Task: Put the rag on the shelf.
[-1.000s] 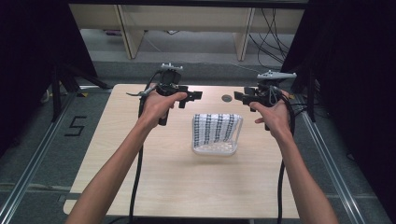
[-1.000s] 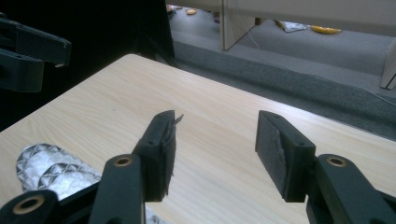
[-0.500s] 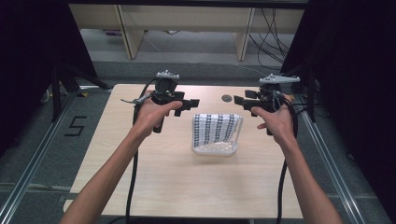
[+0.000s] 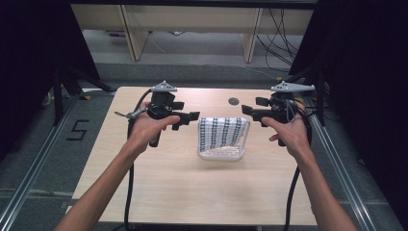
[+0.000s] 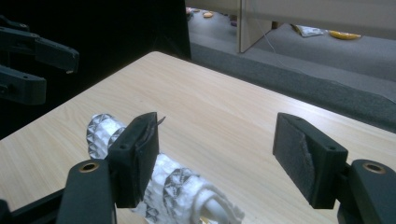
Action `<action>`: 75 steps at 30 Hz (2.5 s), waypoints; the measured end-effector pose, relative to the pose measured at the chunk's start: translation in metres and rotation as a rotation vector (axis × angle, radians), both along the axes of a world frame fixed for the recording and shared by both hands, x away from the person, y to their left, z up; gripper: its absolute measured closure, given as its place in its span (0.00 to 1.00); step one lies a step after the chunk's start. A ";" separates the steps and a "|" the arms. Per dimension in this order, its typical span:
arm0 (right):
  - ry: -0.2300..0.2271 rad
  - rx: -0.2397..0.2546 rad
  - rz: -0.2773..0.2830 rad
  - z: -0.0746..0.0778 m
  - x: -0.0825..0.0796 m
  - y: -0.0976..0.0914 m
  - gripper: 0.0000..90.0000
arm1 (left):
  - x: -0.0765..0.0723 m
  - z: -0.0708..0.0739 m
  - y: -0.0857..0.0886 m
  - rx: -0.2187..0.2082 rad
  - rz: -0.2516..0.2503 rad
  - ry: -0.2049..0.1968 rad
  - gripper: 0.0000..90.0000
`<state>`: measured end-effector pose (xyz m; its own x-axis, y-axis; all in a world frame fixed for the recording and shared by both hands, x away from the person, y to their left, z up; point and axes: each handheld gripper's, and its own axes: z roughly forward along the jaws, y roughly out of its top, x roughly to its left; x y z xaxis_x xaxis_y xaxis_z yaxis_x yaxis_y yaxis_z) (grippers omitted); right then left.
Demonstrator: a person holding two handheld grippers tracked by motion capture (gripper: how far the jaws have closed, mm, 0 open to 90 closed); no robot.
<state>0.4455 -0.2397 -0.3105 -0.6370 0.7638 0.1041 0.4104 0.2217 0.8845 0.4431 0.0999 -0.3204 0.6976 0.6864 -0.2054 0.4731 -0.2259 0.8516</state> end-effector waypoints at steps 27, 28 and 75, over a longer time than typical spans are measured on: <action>-0.002 0.005 0.016 -0.009 -0.030 -0.003 0.33 | -0.037 -0.024 0.019 -0.047 -0.048 -0.021 0.28; -0.002 0.005 0.016 -0.009 -0.030 -0.003 0.33 | -0.038 -0.024 0.020 -0.043 -0.051 -0.019 0.28; -0.018 0.023 0.059 -0.036 -0.075 0.008 0.22 | -0.094 -0.063 0.028 -0.067 -0.120 -0.021 0.21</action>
